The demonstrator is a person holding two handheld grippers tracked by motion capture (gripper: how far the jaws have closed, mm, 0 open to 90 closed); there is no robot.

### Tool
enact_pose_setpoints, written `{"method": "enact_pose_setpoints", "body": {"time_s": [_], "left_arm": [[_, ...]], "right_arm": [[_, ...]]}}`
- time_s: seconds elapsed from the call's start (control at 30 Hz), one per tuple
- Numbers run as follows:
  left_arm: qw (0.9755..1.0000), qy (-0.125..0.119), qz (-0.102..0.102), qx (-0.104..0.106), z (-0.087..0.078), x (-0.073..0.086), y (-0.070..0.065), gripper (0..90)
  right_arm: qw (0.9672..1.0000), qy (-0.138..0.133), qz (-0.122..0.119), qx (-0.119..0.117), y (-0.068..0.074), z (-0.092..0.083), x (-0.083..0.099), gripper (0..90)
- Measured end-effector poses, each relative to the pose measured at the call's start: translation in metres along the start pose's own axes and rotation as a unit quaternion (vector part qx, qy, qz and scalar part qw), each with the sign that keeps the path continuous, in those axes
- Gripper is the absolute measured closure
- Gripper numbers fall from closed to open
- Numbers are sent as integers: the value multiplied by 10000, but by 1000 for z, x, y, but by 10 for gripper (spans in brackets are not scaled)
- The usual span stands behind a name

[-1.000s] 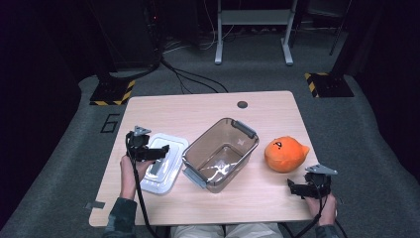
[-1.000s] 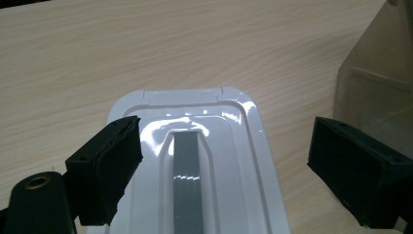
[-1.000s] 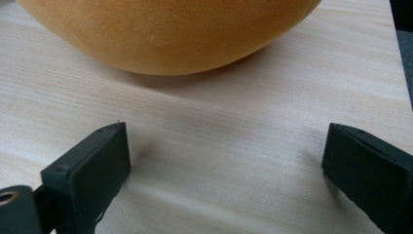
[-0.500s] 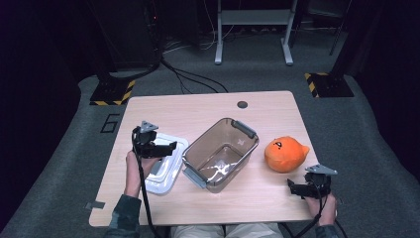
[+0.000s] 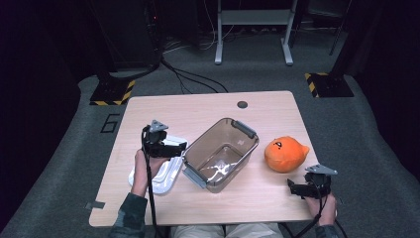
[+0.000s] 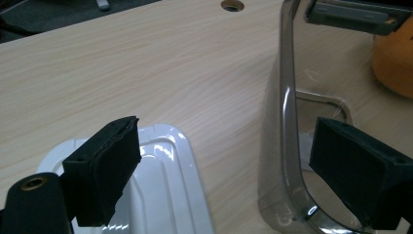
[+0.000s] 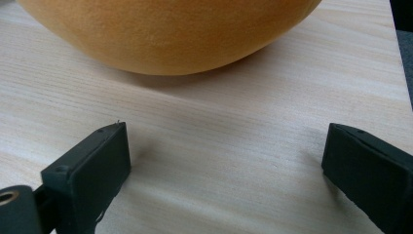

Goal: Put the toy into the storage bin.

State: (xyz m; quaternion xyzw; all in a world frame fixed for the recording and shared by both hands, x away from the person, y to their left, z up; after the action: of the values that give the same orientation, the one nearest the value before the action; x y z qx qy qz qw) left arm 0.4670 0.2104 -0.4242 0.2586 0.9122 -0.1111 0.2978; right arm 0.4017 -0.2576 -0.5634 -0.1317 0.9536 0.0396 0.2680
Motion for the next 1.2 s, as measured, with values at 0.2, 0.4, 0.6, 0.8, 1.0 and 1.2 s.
{"method": "enact_pose_setpoints", "body": {"time_s": [0.2,0.4,0.6,0.8,1.0,1.2], "left_arm": [[9999,-17,65,99,7,-1,-10,113],[9995,141,178,213,17,2,-18,114],[9987,251,272,364,27,4,-24,127],[9975,370,505,323,30,6,-32,361],[9974,462,493,235,34,7,-35,483],[9978,514,413,41,38,8,-38,609]], "right_arm": [[10000,-1,1,0,0,0,0,29],[10000,0,-2,9,0,0,0,29],[10000,-1,-1,8,0,0,0,29],[10000,-1,0,-1,0,0,0,30],[10000,-2,-2,-3,0,0,0,30],[10000,-3,-4,-5,0,0,0,31]]}}
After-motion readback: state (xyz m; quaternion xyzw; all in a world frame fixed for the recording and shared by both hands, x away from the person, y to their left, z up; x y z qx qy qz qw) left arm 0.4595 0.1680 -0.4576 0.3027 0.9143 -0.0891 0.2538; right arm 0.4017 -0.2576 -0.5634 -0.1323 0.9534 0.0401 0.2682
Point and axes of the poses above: each handheld gripper's, and its own axes: z roughly forward along the jaws, x roughly out of its underside, y roughly to its left, the point moved 5 cm from there along z, roughly forward along the jaws, and after that the axes turned 15 degrees about y, right-handed, at the moved point
